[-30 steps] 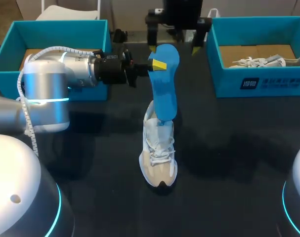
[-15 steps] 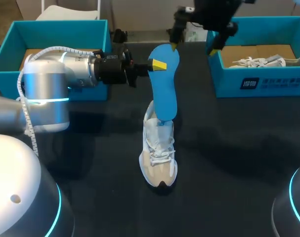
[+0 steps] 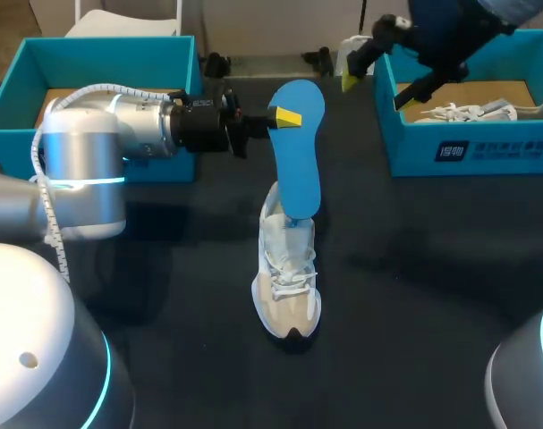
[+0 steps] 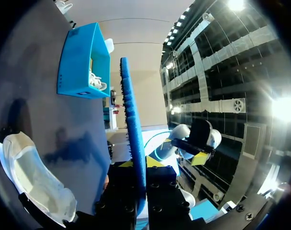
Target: Take the shoe out of the shoebox, open the shoe tongue, remove and reinsert the insole, then place the shoe into the shoebox
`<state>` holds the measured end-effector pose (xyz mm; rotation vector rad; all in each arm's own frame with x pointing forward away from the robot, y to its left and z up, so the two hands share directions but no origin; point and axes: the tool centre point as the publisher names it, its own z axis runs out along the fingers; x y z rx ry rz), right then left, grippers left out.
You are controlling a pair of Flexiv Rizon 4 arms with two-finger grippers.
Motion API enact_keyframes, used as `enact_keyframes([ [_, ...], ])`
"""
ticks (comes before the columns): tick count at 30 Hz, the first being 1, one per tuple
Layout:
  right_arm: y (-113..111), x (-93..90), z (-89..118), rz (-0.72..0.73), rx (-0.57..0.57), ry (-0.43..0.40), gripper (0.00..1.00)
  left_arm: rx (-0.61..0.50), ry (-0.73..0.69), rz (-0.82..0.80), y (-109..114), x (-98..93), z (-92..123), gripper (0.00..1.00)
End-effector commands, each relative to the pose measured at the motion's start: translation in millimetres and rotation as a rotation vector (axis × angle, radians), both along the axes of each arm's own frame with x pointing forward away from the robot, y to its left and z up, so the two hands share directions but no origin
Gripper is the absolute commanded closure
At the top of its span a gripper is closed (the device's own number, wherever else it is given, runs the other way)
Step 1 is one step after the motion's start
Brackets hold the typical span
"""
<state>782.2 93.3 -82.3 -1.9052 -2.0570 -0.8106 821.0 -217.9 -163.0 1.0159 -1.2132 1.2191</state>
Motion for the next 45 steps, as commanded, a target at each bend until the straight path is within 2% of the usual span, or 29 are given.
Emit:
enact_keyframes([
  [1,-4.1,2.6,-12.7,0.102,0.451,-0.014,0.00,-0.001,-0.001,0.000,-1.1,0.3,-0.7,1.00],
  [7,-9.3,7.0,-23.8,0.107,0.558,-0.037,0.00,-0.001,-0.001,0.000,-1.1,0.3,-0.7,1.00],
  [20,-14.6,16.4,-41.1,0.156,0.676,-0.024,0.00,-0.001,-0.001,0.000,-1.1,0.3,-0.7,1.00],
  [37,-21.3,25.2,-57.1,0.177,0.778,-0.015,0.00,-0.001,-0.001,0.000,-1.1,0.3,-0.7,1.00],
  [45,-22.7,26.7,-57.2,0.151,0.752,-0.015,0.00,-0.001,-0.001,0.000,-1.1,0.3,-0.7,1.00],
])
